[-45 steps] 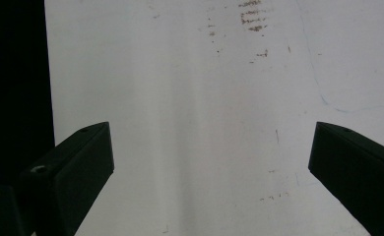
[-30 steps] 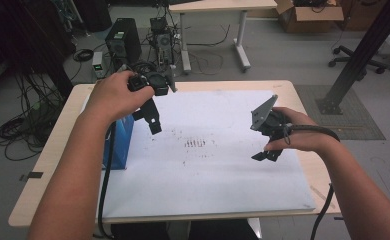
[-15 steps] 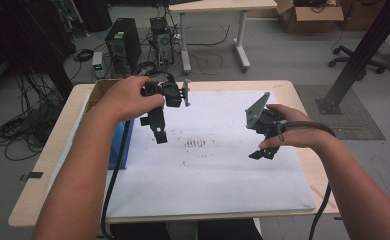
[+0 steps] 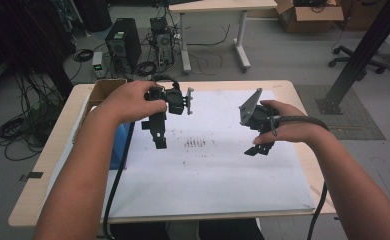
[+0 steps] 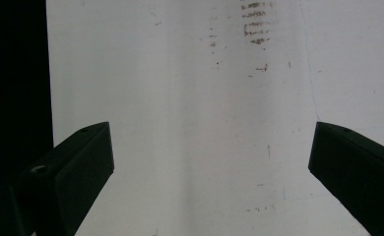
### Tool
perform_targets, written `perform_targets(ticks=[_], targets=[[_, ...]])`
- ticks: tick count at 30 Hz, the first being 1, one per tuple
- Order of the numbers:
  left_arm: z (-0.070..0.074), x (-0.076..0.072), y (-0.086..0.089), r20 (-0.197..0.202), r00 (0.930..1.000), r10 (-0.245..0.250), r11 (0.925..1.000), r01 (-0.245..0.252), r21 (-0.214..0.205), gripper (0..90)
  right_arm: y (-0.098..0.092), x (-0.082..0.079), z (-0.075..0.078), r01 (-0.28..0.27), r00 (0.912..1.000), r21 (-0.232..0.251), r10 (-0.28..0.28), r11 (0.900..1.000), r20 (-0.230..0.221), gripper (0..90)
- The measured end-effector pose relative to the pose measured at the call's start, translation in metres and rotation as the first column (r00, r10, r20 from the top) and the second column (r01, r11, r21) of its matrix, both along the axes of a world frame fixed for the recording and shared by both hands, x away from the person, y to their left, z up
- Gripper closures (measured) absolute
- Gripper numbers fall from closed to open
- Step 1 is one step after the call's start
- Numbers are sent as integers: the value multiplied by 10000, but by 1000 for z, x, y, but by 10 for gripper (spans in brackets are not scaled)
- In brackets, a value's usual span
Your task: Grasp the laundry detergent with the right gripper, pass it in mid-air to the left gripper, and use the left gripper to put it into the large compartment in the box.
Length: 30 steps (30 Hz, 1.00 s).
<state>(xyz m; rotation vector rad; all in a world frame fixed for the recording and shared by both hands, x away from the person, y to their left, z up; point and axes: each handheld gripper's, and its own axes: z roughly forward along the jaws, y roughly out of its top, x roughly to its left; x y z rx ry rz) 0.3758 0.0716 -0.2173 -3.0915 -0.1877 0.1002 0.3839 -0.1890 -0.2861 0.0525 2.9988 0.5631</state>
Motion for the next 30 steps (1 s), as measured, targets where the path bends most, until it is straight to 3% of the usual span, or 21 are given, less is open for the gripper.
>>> perform_targets(ticks=[30], targets=[[0, 1, 4, 11, 9998, 208, 9998, -207, -55, 49, -4, -1, 1, 105, 9999, -112, -104, 9999, 68, 32]])
